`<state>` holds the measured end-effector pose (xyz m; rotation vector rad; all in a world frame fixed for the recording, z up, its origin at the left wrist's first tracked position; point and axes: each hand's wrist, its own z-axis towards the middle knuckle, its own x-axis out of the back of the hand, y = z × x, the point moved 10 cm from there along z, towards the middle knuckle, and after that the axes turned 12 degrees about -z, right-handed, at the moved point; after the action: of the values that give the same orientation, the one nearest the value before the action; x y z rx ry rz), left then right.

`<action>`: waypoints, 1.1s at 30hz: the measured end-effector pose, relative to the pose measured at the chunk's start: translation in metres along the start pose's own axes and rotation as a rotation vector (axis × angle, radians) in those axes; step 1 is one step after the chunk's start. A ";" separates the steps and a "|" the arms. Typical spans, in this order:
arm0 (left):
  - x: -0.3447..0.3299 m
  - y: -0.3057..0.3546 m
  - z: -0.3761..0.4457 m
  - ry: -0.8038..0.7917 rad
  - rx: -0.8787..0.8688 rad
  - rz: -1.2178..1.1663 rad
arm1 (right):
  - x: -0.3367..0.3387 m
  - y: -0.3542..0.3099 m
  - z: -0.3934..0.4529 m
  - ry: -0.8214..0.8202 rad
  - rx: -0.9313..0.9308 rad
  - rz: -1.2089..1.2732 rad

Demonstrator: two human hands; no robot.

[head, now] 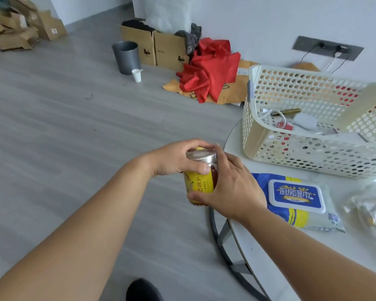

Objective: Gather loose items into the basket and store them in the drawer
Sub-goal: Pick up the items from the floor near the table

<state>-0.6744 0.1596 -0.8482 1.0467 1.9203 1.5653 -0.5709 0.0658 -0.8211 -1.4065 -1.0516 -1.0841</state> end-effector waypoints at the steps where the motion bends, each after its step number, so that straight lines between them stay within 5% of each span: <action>1: -0.005 0.011 -0.001 -0.041 0.013 0.091 | 0.002 0.003 0.000 0.004 -0.027 0.040; 5: 0.008 0.007 0.008 -0.068 0.106 0.031 | 0.011 0.007 0.001 0.072 -0.030 0.129; 7: 0.042 -0.020 0.034 0.181 0.153 -0.104 | 0.013 0.005 0.001 0.094 -0.008 0.127; 9: 0.069 -0.051 0.068 0.393 0.172 0.091 | 0.011 0.006 0.003 0.103 0.012 0.112; 12: 0.065 -0.086 0.125 0.339 0.254 0.483 | 0.009 0.006 0.004 0.121 0.031 0.105; 19: 0.063 -0.134 0.196 0.338 0.300 0.690 | 0.005 0.006 0.009 0.163 0.065 0.066; 23: 0.070 -0.138 0.166 0.428 0.277 0.641 | 0.000 0.007 0.012 0.118 0.049 0.064; 26: 0.101 -0.117 0.106 0.643 0.253 0.430 | 0.005 0.004 0.010 0.069 0.028 0.085; 33: 0.123 0.040 -0.066 1.018 -0.005 0.214 | 0.027 0.009 -0.005 0.008 -0.117 0.448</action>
<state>-0.7882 0.2178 -0.7785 0.4489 2.4346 2.5387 -0.5566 0.0615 -0.7958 -1.6311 -0.6289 -0.8284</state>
